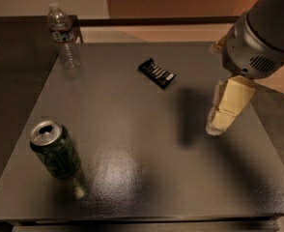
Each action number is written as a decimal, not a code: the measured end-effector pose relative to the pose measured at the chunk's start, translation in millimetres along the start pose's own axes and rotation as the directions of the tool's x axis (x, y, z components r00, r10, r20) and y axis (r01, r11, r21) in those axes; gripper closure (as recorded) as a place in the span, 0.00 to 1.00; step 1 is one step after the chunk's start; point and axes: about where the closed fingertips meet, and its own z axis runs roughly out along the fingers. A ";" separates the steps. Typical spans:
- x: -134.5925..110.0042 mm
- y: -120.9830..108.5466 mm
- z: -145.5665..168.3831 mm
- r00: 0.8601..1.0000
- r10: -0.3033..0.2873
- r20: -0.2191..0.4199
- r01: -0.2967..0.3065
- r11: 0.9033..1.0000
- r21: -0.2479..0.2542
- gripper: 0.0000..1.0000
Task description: Pick green can
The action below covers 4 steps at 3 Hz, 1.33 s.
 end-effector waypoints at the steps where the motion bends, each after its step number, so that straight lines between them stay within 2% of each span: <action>1: -40.5 6.5 30.1 0.994 -0.013 0.104 0.015 1.000 -0.024 0.00; 2: -85.6 15.4 60.6 0.978 -0.041 0.206 0.051 0.998 -0.043 0.00; 3: -125.8 28.8 83.7 0.954 -0.081 0.287 0.109 0.991 -0.083 0.00; 4: -163.1 55.0 104.8 0.925 -0.137 0.354 0.202 0.968 -0.152 0.00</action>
Offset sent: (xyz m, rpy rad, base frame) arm 0.0241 0.1627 -0.0549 0.3073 -0.0186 0.1743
